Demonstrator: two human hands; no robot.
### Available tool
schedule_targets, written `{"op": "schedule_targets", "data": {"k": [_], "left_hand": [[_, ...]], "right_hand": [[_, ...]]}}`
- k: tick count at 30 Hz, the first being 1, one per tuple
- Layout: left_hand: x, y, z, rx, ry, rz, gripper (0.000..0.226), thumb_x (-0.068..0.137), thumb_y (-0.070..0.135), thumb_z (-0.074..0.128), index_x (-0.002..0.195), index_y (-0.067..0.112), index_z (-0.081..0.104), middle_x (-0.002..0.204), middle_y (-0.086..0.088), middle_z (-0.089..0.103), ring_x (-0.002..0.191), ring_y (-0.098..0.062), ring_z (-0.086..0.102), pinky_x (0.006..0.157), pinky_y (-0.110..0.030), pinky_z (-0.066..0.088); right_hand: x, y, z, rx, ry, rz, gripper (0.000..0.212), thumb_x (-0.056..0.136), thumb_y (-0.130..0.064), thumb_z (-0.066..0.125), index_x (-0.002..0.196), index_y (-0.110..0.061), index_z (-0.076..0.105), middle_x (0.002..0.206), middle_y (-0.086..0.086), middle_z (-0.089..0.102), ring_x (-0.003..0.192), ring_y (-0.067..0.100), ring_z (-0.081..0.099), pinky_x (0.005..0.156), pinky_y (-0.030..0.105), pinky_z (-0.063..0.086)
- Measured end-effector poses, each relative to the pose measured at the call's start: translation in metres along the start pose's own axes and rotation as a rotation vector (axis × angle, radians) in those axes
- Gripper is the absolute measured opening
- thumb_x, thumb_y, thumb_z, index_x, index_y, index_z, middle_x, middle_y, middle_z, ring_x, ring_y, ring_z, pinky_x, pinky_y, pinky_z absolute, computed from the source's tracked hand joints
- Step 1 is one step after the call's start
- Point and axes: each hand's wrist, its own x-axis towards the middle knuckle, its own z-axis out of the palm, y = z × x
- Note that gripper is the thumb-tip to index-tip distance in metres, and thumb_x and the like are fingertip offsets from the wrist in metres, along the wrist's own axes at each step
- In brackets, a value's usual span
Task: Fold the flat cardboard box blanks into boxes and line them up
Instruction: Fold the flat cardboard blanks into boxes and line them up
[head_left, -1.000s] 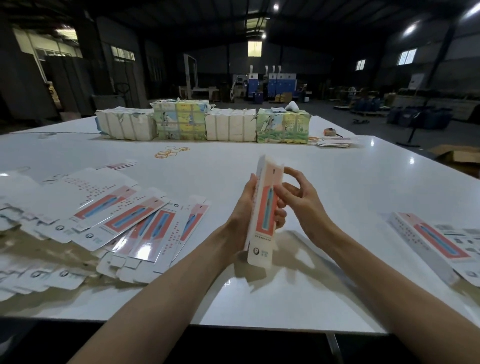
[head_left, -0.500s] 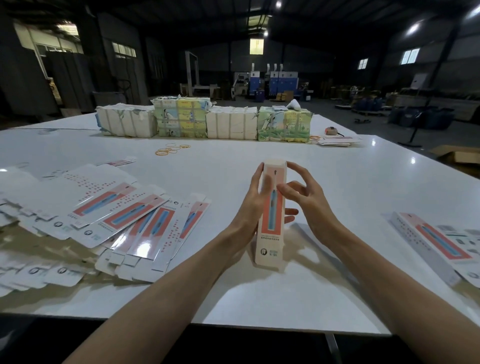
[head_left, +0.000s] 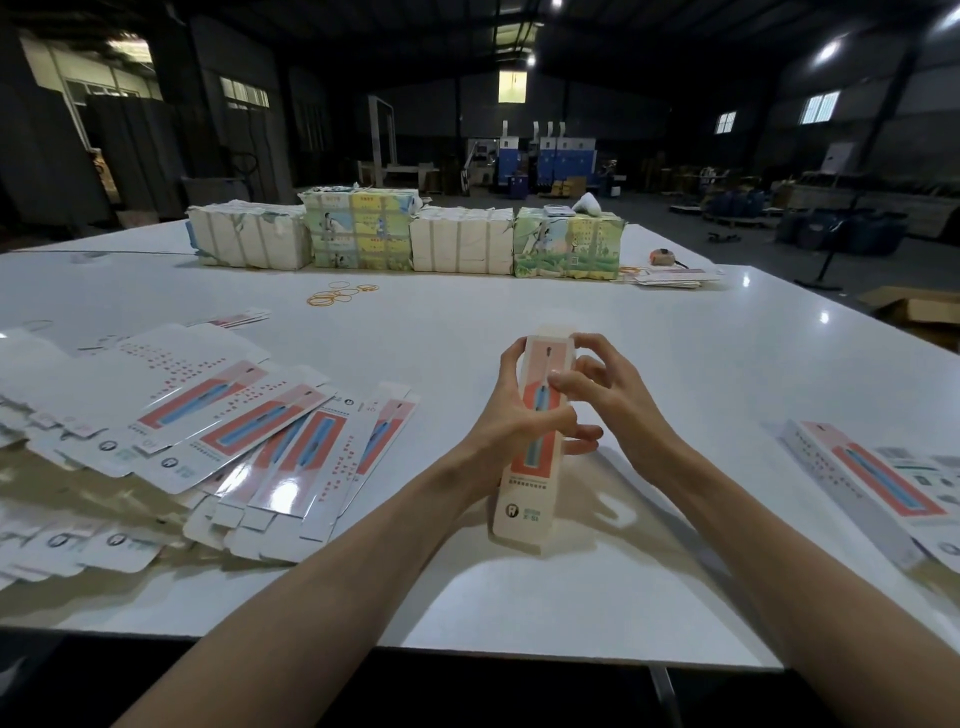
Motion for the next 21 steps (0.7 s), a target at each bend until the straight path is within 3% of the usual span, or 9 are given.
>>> {"op": "schedule_targets", "data": {"k": [7, 10, 16, 19, 21], "left_hand": [[0.0022, -0.0013, 0.0039, -0.051, 0.003, -0.099, 0.091, 0.088, 0.010, 0.081, 0.145, 0.047, 0.021, 0.120, -0.010, 0.061, 0.084, -0.019, 0.078, 0.065, -0.024, 0.061], [0.0013, -0.0017, 0.0038, -0.046, -0.015, -0.094, 0.090, 0.090, 0.007, 0.081, 0.143, 0.048, 0.021, 0.120, -0.004, 0.058, 0.085, -0.014, 0.078, 0.064, -0.022, 0.060], [0.0002, -0.0002, 0.0063, 0.022, -0.026, -0.096, 0.092, 0.091, 0.013, 0.081, 0.145, 0.051, 0.018, 0.127, -0.002, 0.055, 0.103, -0.029, 0.072, 0.080, -0.032, 0.065], [0.0002, -0.0013, 0.0052, 0.005, -0.046, -0.095, 0.092, 0.091, 0.012, 0.081, 0.145, 0.052, 0.017, 0.122, 0.004, 0.054, 0.100, -0.026, 0.072, 0.071, -0.025, 0.063], [0.0007, -0.0013, 0.0045, 0.028, -0.045, -0.086, 0.091, 0.091, 0.015, 0.081, 0.144, 0.053, 0.018, 0.122, 0.004, 0.055, 0.100, -0.024, 0.071, 0.068, -0.021, 0.061]], "right_hand": [[-0.0010, 0.0045, 0.0070, 0.124, 0.075, 0.106, 0.036, 0.102, -0.055, 0.056, 0.131, -0.034, 0.055, 0.110, -0.008, 0.075, 0.102, 0.017, 0.076, 0.077, 0.028, 0.063], [0.0027, 0.0046, 0.0059, 0.197, 0.141, 0.157, 0.041, 0.106, -0.051, 0.051, 0.139, -0.028, 0.051, 0.114, -0.002, 0.075, 0.104, 0.018, 0.076, 0.083, 0.031, 0.062], [0.0040, 0.0012, 0.0034, 0.216, 0.127, 0.145, 0.040, 0.107, -0.046, 0.050, 0.136, -0.020, 0.061, 0.116, 0.004, 0.075, 0.105, 0.023, 0.075, 0.084, 0.033, 0.062], [0.0050, 0.0002, 0.0030, 0.228, 0.133, 0.134, 0.038, 0.107, -0.047, 0.050, 0.133, -0.022, 0.062, 0.115, 0.002, 0.075, 0.106, 0.023, 0.075, 0.084, 0.033, 0.062], [0.0041, -0.0017, 0.0036, 0.201, 0.129, 0.126, 0.049, 0.099, -0.054, 0.057, 0.137, -0.025, 0.060, 0.117, -0.001, 0.074, 0.106, 0.020, 0.075, 0.086, 0.034, 0.063]]}}
